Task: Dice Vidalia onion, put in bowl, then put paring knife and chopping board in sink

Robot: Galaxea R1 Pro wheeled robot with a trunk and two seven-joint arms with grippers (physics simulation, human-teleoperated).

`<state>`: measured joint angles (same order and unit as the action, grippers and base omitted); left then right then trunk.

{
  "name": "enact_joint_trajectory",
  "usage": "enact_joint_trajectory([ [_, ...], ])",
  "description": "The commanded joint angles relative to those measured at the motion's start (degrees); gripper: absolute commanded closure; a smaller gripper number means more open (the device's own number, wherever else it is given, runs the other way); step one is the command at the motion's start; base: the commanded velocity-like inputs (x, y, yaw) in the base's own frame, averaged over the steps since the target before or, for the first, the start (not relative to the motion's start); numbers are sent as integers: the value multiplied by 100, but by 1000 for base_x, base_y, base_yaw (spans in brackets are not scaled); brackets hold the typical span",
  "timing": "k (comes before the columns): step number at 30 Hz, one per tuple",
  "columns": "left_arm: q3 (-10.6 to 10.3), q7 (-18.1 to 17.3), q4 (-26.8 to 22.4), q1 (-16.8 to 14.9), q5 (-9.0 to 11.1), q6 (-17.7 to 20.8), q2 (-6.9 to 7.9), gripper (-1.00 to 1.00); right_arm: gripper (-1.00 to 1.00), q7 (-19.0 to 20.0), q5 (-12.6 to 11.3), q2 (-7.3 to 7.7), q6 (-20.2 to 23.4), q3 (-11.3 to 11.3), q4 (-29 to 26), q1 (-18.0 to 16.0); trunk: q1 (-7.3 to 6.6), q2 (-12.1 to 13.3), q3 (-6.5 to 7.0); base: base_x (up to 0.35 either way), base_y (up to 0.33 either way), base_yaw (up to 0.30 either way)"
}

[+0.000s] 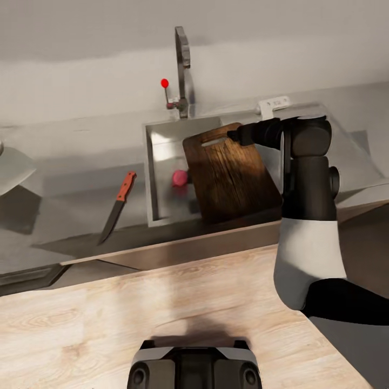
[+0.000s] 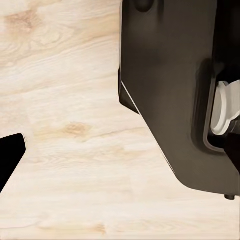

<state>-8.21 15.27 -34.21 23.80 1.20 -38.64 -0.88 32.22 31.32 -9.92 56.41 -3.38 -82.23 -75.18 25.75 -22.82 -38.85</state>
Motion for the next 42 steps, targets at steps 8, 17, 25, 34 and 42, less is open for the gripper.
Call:
enact_joint_trajectory([
  [8, -32, 43, 1, 1, 12, -6, 2, -100, 100, 57, 15, -8, 25, -113, -4, -5, 3, -10, -9, -1, 298, 9],
  [17, -32, 40, 2, 1, 12, -7, 1, -100, 100, 57, 15, -8, 22, -119, -4, -6, 3, -10, -9, 0, 298, 0],
  [25, -32, 43, 1, 1, 12, -4, 1, -100, 100, 57, 15, -8, 27, -117, -4, -6, 3, -10, -9, 0, 298, 0],
  [34, -32, 46, 2, 1, 12, -3, 0, -100, 100, 47, 23, -8, 28, -111, -4, -6, 3, -10, -9, 0, 301, 0],
  [42, -32, 41, 23, 1, 12, 1, 0, -100, 100, -490, 6, -8, 22, -110, 5, -6, 3, -10, -9, 0, 302, 0],
])
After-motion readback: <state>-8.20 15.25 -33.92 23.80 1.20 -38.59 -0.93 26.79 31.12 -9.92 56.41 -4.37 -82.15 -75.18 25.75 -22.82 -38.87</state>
